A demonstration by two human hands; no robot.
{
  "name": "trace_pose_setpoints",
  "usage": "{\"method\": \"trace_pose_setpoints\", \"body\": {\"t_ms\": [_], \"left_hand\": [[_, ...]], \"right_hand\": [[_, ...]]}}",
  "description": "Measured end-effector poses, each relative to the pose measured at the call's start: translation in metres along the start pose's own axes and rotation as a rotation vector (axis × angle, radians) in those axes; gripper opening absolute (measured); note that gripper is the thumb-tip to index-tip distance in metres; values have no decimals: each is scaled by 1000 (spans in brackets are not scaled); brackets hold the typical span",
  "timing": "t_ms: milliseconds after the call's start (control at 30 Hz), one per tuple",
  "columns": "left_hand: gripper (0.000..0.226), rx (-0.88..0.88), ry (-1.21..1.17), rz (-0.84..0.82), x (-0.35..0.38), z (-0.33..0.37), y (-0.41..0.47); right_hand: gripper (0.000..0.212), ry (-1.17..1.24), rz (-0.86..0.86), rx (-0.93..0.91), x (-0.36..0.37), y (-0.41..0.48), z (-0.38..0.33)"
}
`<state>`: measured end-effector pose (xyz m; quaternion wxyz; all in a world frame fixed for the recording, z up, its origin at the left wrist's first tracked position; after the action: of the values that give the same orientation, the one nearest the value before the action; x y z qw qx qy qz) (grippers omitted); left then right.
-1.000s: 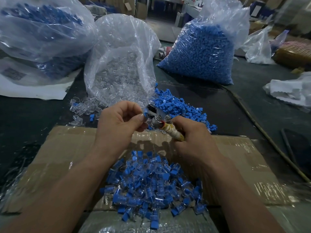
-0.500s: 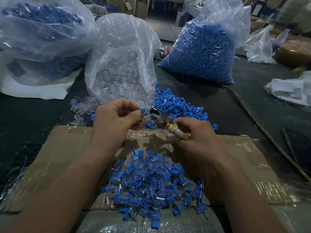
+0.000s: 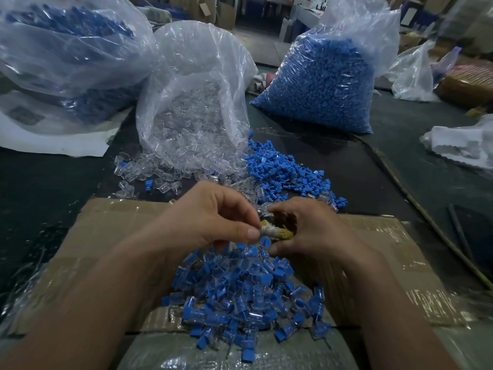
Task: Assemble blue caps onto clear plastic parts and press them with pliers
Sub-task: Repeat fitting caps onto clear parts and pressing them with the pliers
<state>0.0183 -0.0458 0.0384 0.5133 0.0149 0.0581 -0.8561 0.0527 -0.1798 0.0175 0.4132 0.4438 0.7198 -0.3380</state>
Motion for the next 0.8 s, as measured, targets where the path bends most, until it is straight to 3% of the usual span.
{"method": "trace_pose_setpoints", "body": {"t_ms": [200, 300, 367, 467, 567, 667, 800], "left_hand": [[12, 7, 147, -181, 15, -5, 1], [13, 26, 126, -170, 15, -5, 1], [16, 24, 97, -32, 3, -6, 3], [5, -30, 2, 393, -35, -19, 4], [22, -10, 370, 781, -74, -20, -5], [17, -10, 552, 844, -89, -19, -5], [27, -72, 750, 780, -88, -24, 0]], "right_hand": [[79, -3, -50, -25, 2, 0, 0], [75, 62, -70, -20, 2, -2, 5], [63, 184, -61, 22, 1, -2, 11], [44, 275, -9, 58, -3, -1, 18], [34, 235, 34, 28, -7, 1, 15], [29, 216, 111, 13, -14, 1, 15], [21, 199, 272, 25, -28, -1, 19]]}}
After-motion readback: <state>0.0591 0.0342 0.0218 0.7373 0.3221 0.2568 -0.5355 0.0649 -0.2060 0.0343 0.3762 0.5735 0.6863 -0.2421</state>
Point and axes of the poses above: each hand's wrist, its own y-axis towards the middle knuckle, its own x-axis out of the palm, z = x × y, the point moved 8 cm from there along y, towards the middle knuckle, and after that the axes turned 2 degrees about y, right-handed, at the moved point
